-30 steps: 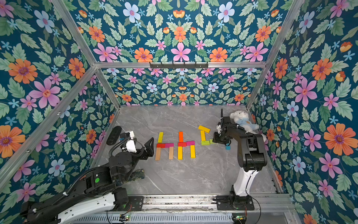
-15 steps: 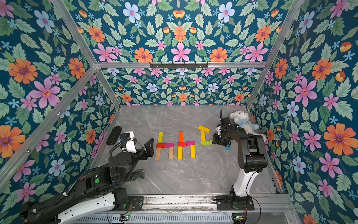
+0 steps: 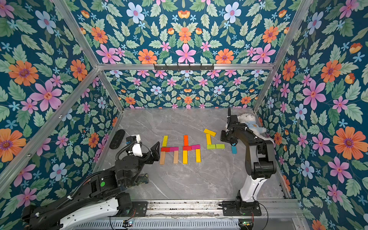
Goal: Assemble the letter h with building blocks
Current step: Assemble the building block at the center of the board.
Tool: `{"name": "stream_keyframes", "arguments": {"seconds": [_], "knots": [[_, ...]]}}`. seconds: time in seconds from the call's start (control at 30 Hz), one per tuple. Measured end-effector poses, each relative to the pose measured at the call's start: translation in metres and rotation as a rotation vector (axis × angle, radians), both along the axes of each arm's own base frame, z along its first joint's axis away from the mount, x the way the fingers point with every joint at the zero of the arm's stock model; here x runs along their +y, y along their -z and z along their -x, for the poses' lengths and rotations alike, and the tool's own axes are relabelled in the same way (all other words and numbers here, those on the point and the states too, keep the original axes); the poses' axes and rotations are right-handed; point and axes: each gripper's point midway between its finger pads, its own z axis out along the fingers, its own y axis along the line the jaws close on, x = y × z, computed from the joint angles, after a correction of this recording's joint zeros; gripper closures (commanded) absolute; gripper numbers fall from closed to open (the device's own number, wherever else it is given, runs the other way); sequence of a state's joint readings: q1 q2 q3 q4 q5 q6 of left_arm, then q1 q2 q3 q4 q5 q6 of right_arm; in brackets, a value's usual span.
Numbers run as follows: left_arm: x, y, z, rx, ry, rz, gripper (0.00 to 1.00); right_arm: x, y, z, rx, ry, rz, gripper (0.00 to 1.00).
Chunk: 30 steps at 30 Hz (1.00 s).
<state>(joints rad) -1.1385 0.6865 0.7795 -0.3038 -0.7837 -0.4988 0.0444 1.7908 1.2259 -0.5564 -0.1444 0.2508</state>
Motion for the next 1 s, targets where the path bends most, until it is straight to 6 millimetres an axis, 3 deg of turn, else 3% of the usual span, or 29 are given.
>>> {"name": "stream_keyframes", "arguments": {"seconds": [0.13,0.27,0.63,1.0], "knots": [[0.000,0.000,0.000,0.000,0.000,0.002,0.01,-0.002,0.020,0.017,0.058,0.073,-0.023,0.56],[-0.002,-0.001,-0.001,0.002,0.001,-0.002,0.01,-0.003,0.024,0.014,0.049,0.135,-0.066,0.58],[-0.003,-0.002,-0.001,0.006,0.005,0.010,0.01,-0.025,0.019,0.006,0.013,0.305,-0.046,1.00],[-0.005,0.000,-0.001,0.009,0.005,0.003,0.01,-0.025,0.037,0.016,0.071,0.285,-0.016,1.00]]}}
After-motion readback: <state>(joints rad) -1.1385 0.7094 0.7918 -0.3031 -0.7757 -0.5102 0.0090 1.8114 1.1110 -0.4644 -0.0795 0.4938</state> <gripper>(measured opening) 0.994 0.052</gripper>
